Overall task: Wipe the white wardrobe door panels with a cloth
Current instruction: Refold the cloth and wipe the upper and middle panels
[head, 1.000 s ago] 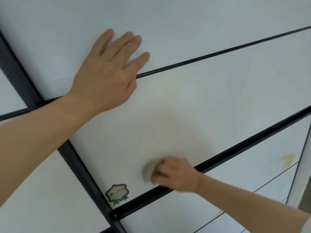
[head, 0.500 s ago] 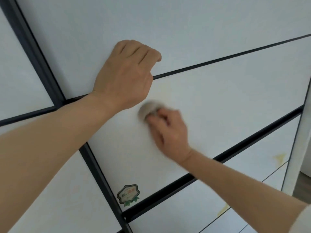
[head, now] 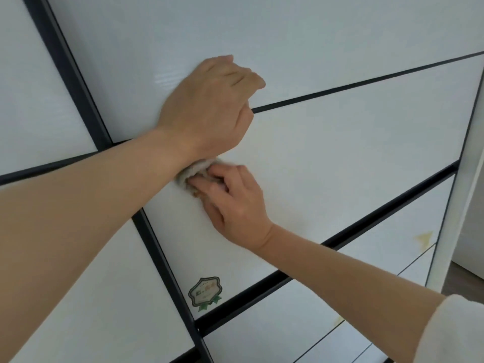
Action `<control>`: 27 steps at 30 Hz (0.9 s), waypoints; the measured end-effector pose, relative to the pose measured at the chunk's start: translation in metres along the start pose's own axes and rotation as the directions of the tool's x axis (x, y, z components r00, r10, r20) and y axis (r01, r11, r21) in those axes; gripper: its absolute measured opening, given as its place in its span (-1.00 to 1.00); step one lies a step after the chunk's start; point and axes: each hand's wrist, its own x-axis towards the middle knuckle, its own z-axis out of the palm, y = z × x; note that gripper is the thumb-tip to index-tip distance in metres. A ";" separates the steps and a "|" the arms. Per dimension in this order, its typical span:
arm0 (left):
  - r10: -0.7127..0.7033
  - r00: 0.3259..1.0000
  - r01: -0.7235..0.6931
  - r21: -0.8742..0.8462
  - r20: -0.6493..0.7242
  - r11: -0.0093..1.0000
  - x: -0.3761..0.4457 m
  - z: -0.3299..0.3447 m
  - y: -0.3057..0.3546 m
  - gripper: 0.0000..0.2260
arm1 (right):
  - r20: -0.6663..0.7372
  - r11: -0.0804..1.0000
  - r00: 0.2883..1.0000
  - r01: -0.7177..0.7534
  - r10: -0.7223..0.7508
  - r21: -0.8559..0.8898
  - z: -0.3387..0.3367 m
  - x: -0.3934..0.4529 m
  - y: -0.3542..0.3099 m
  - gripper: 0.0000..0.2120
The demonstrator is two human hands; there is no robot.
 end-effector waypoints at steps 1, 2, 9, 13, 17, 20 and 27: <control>-0.003 1.000 0.003 -0.002 0.009 1.000 0.000 -0.001 0.000 -0.61 | 0.102 0.997 0.993 0.062 -0.066 0.044 0.002 -0.030 -0.010 -0.78; -0.006 1.000 0.006 -0.002 0.018 1.000 -0.002 -0.002 -0.001 -0.60 | 0.241 0.985 0.957 0.138 -0.160 0.105 0.000 -0.066 -0.019 -0.79; -0.012 1.000 0.012 -0.118 0.000 0.993 -0.004 -0.005 -0.001 -0.56 | 0.457 0.889 0.765 0.418 -0.454 0.184 -0.015 -0.119 -0.015 -0.84; -0.107 0.994 0.099 -0.345 -0.006 0.933 -0.004 -0.011 -0.003 -0.55 | 0.010 0.992 0.995 0.097 -0.096 -0.078 -0.013 -0.011 0.023 -0.79; -0.021 0.997 0.038 -0.221 0.079 0.974 -0.003 -0.012 -0.001 -0.56 | -0.408 0.750 0.693 -0.661 0.595 -0.029 -0.048 0.014 0.084 -0.72; 0.077 0.977 -0.090 0.058 0.196 0.994 -0.002 -0.007 0.000 -0.50 | -0.512 0.211 0.065 -0.950 0.856 0.231 -0.067 -0.007 0.112 -0.67; 0.064 0.978 -0.105 0.204 0.198 0.973 -0.002 0.002 0.000 -0.42 | 0.393 0.985 0.904 0.168 -0.170 0.040 -0.042 -0.129 0.013 -0.83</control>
